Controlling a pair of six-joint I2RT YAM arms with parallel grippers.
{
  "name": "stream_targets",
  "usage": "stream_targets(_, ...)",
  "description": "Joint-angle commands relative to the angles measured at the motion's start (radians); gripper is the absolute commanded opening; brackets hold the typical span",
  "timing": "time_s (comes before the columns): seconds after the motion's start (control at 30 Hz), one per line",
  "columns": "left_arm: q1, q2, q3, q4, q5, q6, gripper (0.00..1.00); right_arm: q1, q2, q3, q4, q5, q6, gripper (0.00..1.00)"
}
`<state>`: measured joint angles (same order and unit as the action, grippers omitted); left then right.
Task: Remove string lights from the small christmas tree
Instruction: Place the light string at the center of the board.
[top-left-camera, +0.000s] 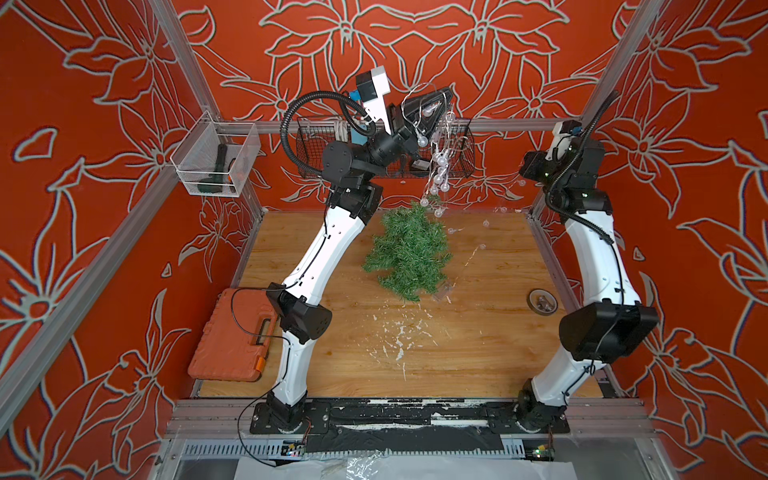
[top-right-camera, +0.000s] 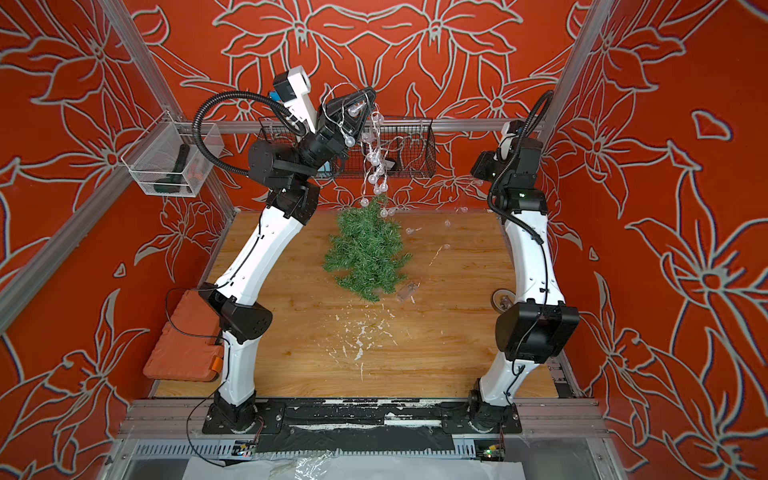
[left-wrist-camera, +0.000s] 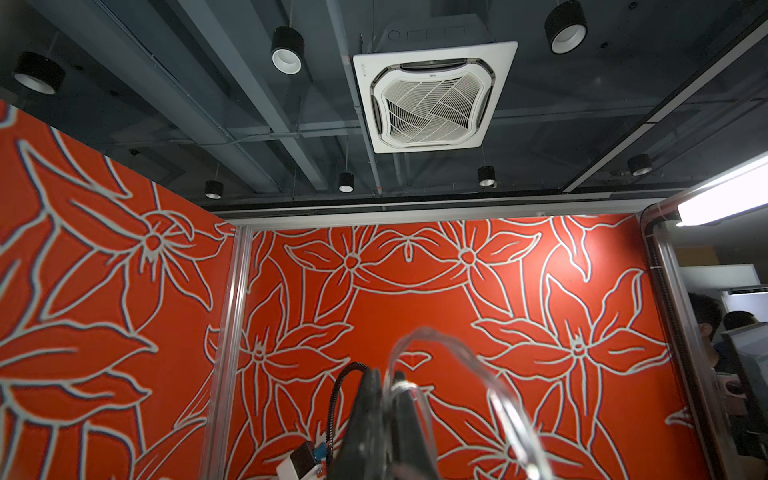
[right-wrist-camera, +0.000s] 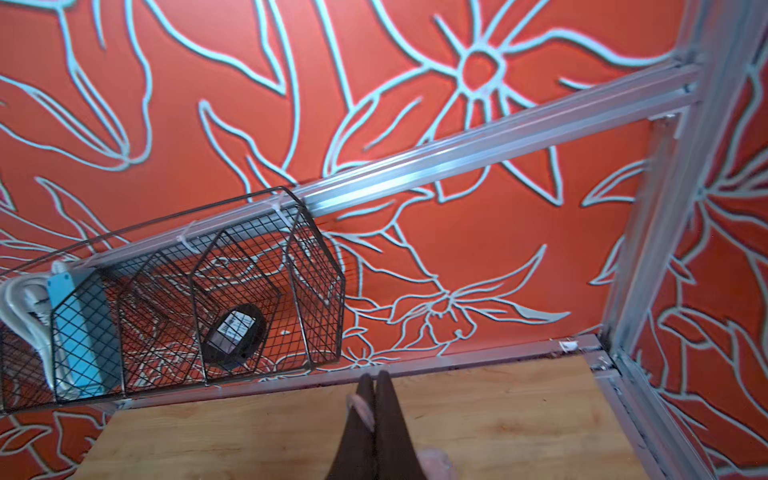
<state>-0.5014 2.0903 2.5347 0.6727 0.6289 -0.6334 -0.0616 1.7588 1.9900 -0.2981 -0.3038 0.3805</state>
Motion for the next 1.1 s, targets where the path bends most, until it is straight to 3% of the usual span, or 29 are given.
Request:
stream_targets(0.0, 0.040, 0.037, -0.033, 0.027, -0.061, 0.049, 0.00, 0.016, 0.039, 0.082, 0.035, -0.117, -0.009, 0.00)
stream_targets(0.17, 0.103, 0.073, -0.051, 0.016, -0.116, 0.105, 0.00, 0.052, 0.111, 0.152, 0.034, -0.195, -0.042, 0.00)
stream_targets(0.3, 0.144, 0.104, -0.039, 0.043, -0.120, 0.055, 0.00, 0.085, 0.164, 0.209, 0.006, -0.239, -0.066, 0.00)
stream_targets(0.47, 0.145, 0.114, -0.031, 0.065, -0.063, -0.028, 0.00, 0.119, 0.188, 0.237, -0.011, -0.243, -0.076, 0.00)
stream_targets(0.67, 0.149, 0.072, -0.004, -0.106, -0.091, 0.084, 0.00, 0.183, 0.214, 0.321, -0.076, -0.253, -0.119, 0.00)
stream_targets(0.77, 0.160, 0.058, 0.014, -0.088, -0.089, 0.044, 0.00, 0.195, 0.206, 0.310, -0.077, -0.233, -0.111, 0.00)
stream_targets(0.97, 0.099, 0.010, 0.070, -0.045, -0.023, -0.044, 0.00, 0.193, 0.123, 0.195, -0.056, -0.165, -0.129, 0.00)
stream_targets(1.07, 0.047, -0.016, 0.104, -0.062, -0.008, -0.009, 0.00, 0.187, 0.093, 0.168, -0.048, -0.149, -0.122, 0.00)
